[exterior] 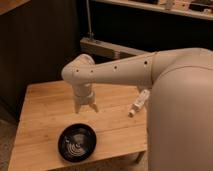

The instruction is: Place the bottle in the ceramic bowl

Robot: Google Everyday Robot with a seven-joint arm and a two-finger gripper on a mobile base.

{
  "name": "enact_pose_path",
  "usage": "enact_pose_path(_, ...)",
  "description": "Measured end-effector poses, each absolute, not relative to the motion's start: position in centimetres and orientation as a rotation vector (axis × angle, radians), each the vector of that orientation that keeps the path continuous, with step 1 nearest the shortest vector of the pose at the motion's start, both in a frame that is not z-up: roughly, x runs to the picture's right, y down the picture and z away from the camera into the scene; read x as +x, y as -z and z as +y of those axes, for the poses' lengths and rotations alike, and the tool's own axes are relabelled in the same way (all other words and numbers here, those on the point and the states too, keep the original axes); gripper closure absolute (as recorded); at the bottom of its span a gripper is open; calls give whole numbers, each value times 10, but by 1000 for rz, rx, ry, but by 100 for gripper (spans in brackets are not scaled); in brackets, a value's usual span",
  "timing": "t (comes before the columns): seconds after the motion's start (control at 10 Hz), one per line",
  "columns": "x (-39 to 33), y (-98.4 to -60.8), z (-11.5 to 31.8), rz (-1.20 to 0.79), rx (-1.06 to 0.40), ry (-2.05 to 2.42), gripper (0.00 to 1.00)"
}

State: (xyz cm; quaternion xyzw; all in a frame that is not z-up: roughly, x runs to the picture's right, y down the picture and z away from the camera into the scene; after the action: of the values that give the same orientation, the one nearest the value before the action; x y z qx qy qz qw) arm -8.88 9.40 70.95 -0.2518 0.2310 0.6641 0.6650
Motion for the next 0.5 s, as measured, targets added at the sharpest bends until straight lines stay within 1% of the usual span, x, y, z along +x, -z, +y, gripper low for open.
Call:
enact_pose_path(0.2,-53,-718,89,535,-542,-1567,35)
enact_pose_path(0.5,29,-725,99,588,-515,-1714,35)
